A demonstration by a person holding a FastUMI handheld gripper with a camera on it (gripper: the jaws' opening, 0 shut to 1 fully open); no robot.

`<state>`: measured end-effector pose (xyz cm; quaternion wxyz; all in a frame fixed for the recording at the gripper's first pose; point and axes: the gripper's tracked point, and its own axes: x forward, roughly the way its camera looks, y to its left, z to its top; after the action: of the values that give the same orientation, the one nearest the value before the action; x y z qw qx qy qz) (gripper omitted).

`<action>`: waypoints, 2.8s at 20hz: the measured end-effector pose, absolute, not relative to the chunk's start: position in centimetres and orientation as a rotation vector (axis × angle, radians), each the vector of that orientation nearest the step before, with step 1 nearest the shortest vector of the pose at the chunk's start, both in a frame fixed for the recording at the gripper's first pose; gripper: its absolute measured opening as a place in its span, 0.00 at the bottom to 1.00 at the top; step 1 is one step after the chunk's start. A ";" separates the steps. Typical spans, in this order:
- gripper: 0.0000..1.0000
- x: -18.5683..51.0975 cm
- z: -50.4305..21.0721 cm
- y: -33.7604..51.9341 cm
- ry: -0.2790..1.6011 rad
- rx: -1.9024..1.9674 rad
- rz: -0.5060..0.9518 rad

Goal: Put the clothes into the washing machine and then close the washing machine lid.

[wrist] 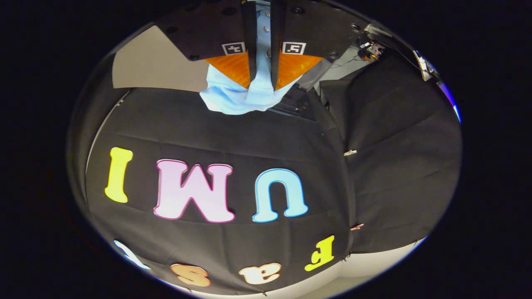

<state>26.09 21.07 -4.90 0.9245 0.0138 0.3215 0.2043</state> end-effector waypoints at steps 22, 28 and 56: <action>0.18 28.4 -30.9 34.5 1.003 0.032 0.464; 0.18 26.8 -36.7 33.7 1.052 -0.023 0.414; 1.00 27.2 -32.3 33.0 0.944 -0.014 0.326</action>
<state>27.23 32.99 -32.30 0.8780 -0.0067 0.4525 0.1562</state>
